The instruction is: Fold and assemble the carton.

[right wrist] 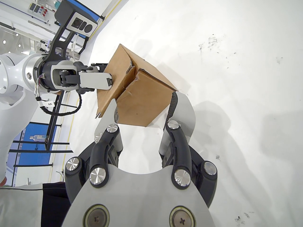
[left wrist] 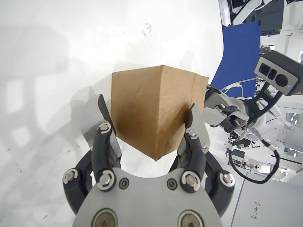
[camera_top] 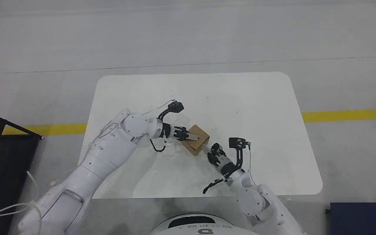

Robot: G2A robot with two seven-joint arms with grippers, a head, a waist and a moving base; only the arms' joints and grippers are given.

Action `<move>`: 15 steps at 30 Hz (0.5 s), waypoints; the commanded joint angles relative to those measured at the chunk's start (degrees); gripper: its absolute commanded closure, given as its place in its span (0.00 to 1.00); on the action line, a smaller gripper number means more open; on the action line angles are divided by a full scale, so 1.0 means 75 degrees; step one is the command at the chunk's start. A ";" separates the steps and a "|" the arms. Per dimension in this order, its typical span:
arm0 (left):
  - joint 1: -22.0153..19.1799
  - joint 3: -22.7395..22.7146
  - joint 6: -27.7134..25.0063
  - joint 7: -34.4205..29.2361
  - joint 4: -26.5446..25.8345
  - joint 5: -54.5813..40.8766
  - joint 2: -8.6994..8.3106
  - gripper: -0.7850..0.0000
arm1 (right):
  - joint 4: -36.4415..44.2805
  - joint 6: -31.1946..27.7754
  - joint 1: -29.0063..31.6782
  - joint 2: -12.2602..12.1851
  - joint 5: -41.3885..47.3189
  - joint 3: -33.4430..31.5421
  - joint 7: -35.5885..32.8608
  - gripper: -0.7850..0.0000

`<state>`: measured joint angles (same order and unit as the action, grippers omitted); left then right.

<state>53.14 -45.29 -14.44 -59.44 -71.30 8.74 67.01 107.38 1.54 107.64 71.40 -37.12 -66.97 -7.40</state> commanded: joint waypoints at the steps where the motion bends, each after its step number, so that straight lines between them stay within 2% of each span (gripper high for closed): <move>1: 0.0007 -0.0003 0.0014 -0.0003 -0.0007 -0.0012 0.0001 0.24 | 0.0053 -0.0038 0.0055 -0.0009 0.0011 -0.0039 0.0038 0.39; 6: 0.0025 -0.0016 0.0034 0.0033 -0.0038 0.0001 0.0002 0.23 | 0.0158 -0.0163 0.0156 -0.0031 0.0046 -0.0113 0.0096 0.35; 11: 0.0044 -0.0052 0.0061 0.0084 -0.0073 -0.0001 -0.0002 0.15 | 0.0161 -0.0213 0.0135 -0.0036 0.0083 -0.0098 0.0077 0.34; 15: 0.0063 -0.0088 0.0073 0.0088 -0.0094 0.0008 -0.0012 0.15 | 0.0119 -0.0260 0.0069 -0.0034 0.0132 -0.0069 0.0064 0.30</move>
<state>53.57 -45.90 -13.90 -58.75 -71.96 8.78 66.94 108.38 -0.38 108.30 71.13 -36.23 -67.52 -6.89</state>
